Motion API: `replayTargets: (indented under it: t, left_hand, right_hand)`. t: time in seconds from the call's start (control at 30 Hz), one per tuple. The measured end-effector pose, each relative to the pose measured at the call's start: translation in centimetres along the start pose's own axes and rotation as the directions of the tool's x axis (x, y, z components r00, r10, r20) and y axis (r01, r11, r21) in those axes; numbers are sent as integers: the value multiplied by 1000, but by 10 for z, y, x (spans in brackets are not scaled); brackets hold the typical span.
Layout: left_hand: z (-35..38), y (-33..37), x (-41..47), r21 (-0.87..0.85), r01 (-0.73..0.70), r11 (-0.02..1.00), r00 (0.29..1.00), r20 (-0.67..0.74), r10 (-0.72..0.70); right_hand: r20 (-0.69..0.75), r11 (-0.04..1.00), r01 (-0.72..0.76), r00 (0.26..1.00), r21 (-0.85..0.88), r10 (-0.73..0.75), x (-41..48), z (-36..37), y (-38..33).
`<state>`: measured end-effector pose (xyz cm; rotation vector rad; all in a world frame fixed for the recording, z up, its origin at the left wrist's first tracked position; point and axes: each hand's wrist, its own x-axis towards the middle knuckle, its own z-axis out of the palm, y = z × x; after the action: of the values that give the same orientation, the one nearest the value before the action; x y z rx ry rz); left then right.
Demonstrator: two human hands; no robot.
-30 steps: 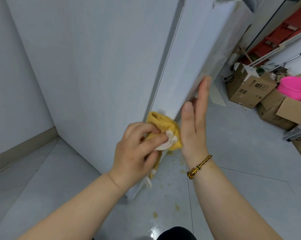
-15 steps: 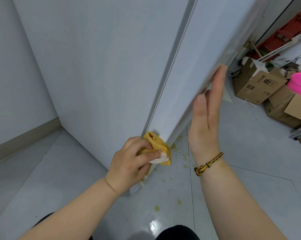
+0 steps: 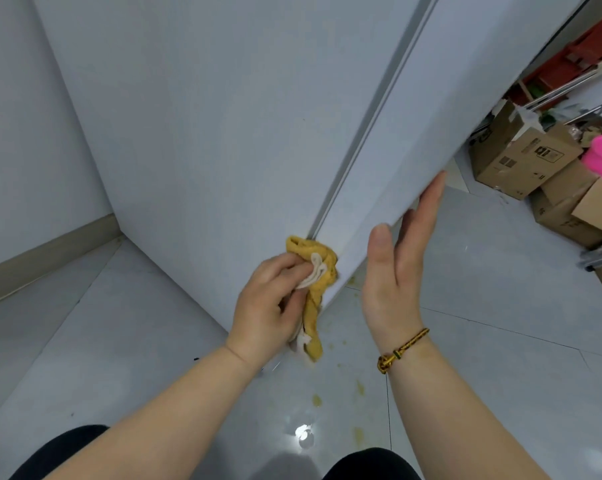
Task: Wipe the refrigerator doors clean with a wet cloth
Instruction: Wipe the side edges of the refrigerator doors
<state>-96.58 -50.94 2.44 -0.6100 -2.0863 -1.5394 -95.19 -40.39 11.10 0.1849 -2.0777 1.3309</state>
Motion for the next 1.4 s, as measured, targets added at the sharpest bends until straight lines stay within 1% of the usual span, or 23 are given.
replayTargets:
  t: [0.1, 0.2, 0.23, 0.3, 0.37, 0.43, 0.47, 0.5, 0.57, 0.6, 0.67, 0.7, 0.73, 0.77, 0.83, 0.9, 0.97, 1.03, 1.13, 1.2, 1.3, 1.37, 1.4]
  left_hand:
    - [7, -25, -26, 28, 98, 995, 991, 86, -100]
    - [1, -39, -43, 40, 296, 954, 931, 211, -297]
    - [0, -38, -43, 51, 315, 948, 921, 225, -318]
    - [-3, -25, -32, 23, 261, 965, 951, 168, -261]
    - [-5, -2, -10, -63, 171, 983, 984, 54, -168]
    - [-2, 16, 9, -154, 112, 982, 993, -14, -115]
    - [-2, 19, 14, -168, 93, 981, 995, -26, -99]
    - [-1, 18, 13, -155, 84, 984, 996, -14, -87]
    - [0, -1, -2, -84, 107, 991, 993, 61, -102]
    - [0, -15, -14, -42, 154, 987, 982, 121, -148]
    - [-3, -32, -37, 51, 300, 953, 924, 232, -303]
    - [-5, -34, -45, 78, 330, 941, 912, 231, -339]
    - [-6, -31, -48, 76, 316, 946, 927, 186, -325]
    - [-6, -24, -47, 67, 270, 960, 953, 124, -277]
    - [-3, -6, -37, 73, 67, 995, 998, 7, -68]
    - [6, 7, -27, 123, -145, 982, 988, -32, 149]
    - [18, 2, -27, 212, -266, 940, 961, -17, 276]
    - [25, -15, -41, 255, -282, 925, 959, 37, 282]
    - [21, -38, -64, 301, -180, 936, 980, 136, 145]
    - [16, -41, -65, 287, -132, 949, 987, 124, 99]
    - [10, -25, -42, 186, -115, 976, 993, 50, 108]
    - [10, -20, -33, 160, -120, 980, 992, 45, 115]
    - [11, -21, -34, 147, -83, 986, 995, 57, 76]
  right_hand:
    - [-29, 1000, 1, 1000, 3, -1, 2, 5, -1]
    - [-57, 1000, 6, 998, 5, -6, 1, 10, -2]
    - [-60, 1000, 8, 998, 1, -8, 1, 10, -1]
    - [-54, 1000, 3, 999, -11, -4, 1, 9, 0]
    - [-48, 1000, 4, 999, -21, -5, 2, 6, -1]
    - [-48, 999, 14, 999, -35, -15, 1, 2, -1]
    - [-46, 999, 20, 999, -31, -21, 1, 0, 0]
    - [-41, 999, 23, 999, -24, -24, 0, -1, 0]
    - [-36, 1000, 28, 999, -11, -29, 0, -1, 1]
    - [-40, 999, 31, 999, -9, -32, 0, -1, 2]
    - [-46, 999, 36, 998, -2, -36, 0, 1, 2]
    - [-45, 999, 37, 998, 2, -37, 0, 1, 2]
    - [-42, 999, 42, 998, 2, -42, 0, 0, 3]
    - [-36, 999, 46, 998, -1, -46, 0, -1, 4]
    - [-29, 999, 52, 998, -12, -52, 1, -2, 6]
    - [-33, 998, 52, 998, -22, -52, 2, -1, 8]
    - [-34, 998, 53, 998, -33, -54, 1, -1, 9]
    - [-27, 997, 67, 997, -43, -68, 1, -1, 12]
    - [-21, 997, 63, 998, -41, -64, 1, -1, 12]
    - [-18, 997, 66, 998, -38, -67, 1, -2, 12]
    - [-26, 995, 77, 997, -57, -79, 1, -1, 12]
    - [-38, 995, 84, 996, -53, -86, 2, 1, 13]
    - [-44, 995, 86, 995, -46, -88, 2, 3, 14]
